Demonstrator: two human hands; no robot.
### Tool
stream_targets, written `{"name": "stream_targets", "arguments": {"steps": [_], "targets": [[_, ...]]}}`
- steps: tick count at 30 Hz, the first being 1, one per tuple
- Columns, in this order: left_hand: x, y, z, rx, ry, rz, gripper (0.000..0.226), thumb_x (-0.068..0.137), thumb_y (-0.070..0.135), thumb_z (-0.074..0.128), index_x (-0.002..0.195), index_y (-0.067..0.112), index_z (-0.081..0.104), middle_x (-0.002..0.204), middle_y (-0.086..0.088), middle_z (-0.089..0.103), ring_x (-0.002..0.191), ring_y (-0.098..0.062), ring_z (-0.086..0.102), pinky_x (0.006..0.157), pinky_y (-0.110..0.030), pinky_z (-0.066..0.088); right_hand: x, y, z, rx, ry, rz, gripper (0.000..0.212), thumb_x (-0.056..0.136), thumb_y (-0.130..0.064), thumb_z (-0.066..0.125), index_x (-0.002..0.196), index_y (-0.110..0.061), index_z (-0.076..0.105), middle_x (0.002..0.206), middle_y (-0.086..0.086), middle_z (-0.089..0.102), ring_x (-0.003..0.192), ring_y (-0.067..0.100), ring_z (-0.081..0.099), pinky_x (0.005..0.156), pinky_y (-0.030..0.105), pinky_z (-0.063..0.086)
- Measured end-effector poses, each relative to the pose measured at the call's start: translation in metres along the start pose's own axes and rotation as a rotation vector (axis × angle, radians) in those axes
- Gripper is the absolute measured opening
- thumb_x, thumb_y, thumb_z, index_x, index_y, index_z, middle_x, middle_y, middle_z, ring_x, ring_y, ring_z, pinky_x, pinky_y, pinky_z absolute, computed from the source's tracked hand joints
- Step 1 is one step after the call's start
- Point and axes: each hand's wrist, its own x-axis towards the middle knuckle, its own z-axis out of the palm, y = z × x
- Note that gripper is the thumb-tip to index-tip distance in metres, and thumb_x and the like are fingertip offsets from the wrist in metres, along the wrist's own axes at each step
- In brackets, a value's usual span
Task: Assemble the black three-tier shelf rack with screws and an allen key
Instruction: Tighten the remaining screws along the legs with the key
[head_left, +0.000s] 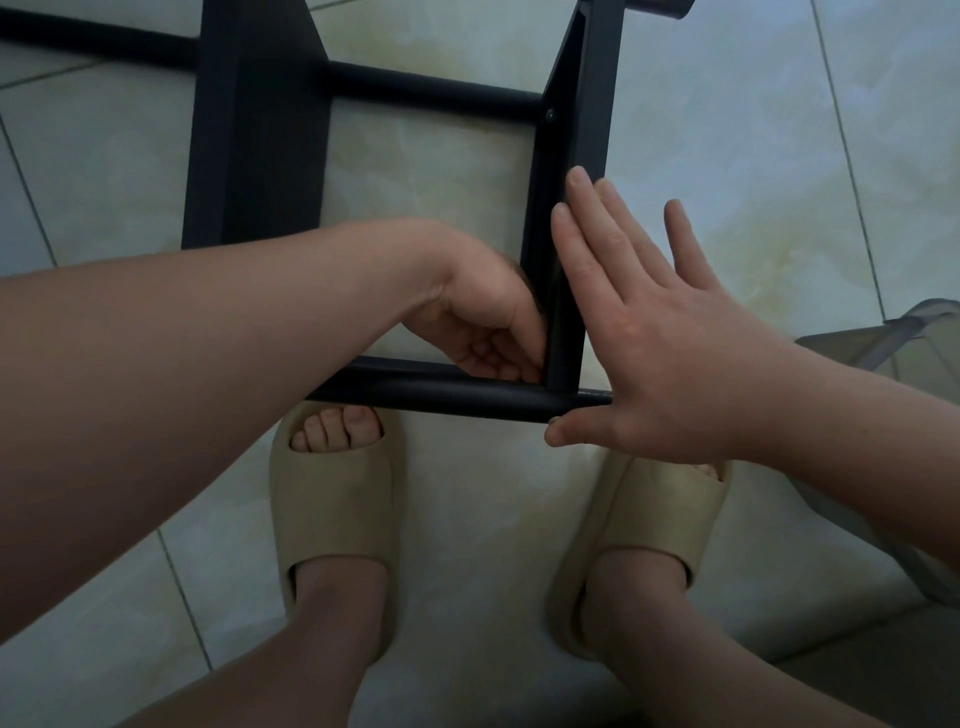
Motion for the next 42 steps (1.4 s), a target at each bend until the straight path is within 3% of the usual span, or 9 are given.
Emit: {"name": "stream_targets", "arguments": {"steps": [7,13,19,24,30,36,42], "targets": [[0.0001,0.0021,-0.0004,-0.021,0.004,0.027,0.016,0.09,-0.004,0.058,0.088,0.008,0.068,0.077,-0.004,0.068,0.068,-0.012,0.064,0.07,-0.022,0.054,0.0001,-0.0002,0.0002,-0.004,0.004,0.001,0.137,0.067,-0.089,0.039,0.156,-0.006,-0.024,0.162,0.011,-0.037,0.151,0.026,-0.031,0.123,0.055,-0.012],[-0.0009,-0.0039,-0.0004,-0.098,-0.012,0.088,0.028,0.09,-0.011,0.055,0.114,0.001,0.062,0.081,-0.007,0.071,0.072,-0.014,0.069,0.068,-0.022,0.058,0.0003,0.0001,0.0002,0.001,0.006,-0.002,0.138,0.067,-0.088,0.042,0.155,-0.006,-0.024,0.162,0.011,-0.037,0.151,0.025,-0.031,0.123,0.054,-0.013],[0.0001,-0.0063,0.0012,-0.112,-0.053,0.035,0.015,0.092,0.001,0.056,0.094,0.009,0.067,0.081,-0.003,0.071,0.076,-0.014,0.067,0.079,-0.027,0.052,0.0003,-0.0005,0.0,0.008,-0.001,0.001,0.137,0.065,-0.088,0.039,0.155,-0.006,-0.025,0.162,0.01,-0.037,0.151,0.025,-0.031,0.123,0.055,-0.013],[0.0002,-0.0011,0.001,-0.003,-0.001,0.012,0.011,0.09,0.002,0.062,0.086,0.011,0.069,0.073,-0.002,0.067,0.067,-0.011,0.063,0.071,-0.024,0.051,0.0001,-0.0007,-0.001,0.02,-0.003,0.002,0.137,0.067,-0.087,0.042,0.156,-0.006,-0.024,0.162,0.01,-0.038,0.151,0.024,-0.032,0.123,0.054,-0.013],[0.0015,0.002,0.001,0.01,0.027,0.049,0.014,0.09,-0.005,0.06,0.088,0.007,0.068,0.077,-0.006,0.066,0.069,-0.013,0.063,0.069,-0.023,0.053,-0.0004,-0.0009,-0.0019,0.021,-0.011,0.0,0.139,0.069,-0.087,0.047,0.155,-0.006,-0.025,0.161,0.01,-0.038,0.15,0.024,-0.033,0.123,0.054,-0.014],[0.001,-0.0043,0.0012,-0.109,-0.005,0.097,0.023,0.09,-0.013,0.054,0.104,0.002,0.063,0.084,-0.009,0.068,0.073,-0.015,0.068,0.068,-0.022,0.057,-0.0002,-0.0014,-0.0025,0.029,-0.017,0.002,0.138,0.068,-0.087,0.046,0.155,-0.006,-0.026,0.161,0.009,-0.039,0.15,0.024,-0.033,0.123,0.053,-0.014],[-0.0006,-0.0045,-0.0002,-0.09,-0.058,0.031,0.013,0.092,0.003,0.058,0.094,0.01,0.069,0.084,-0.003,0.072,0.077,-0.012,0.068,0.079,-0.025,0.053,-0.0006,-0.001,-0.002,0.02,-0.013,0.002,0.14,0.07,-0.086,0.051,0.155,-0.006,-0.026,0.161,0.01,-0.039,0.15,0.025,-0.032,0.123,0.055,-0.013]]}}
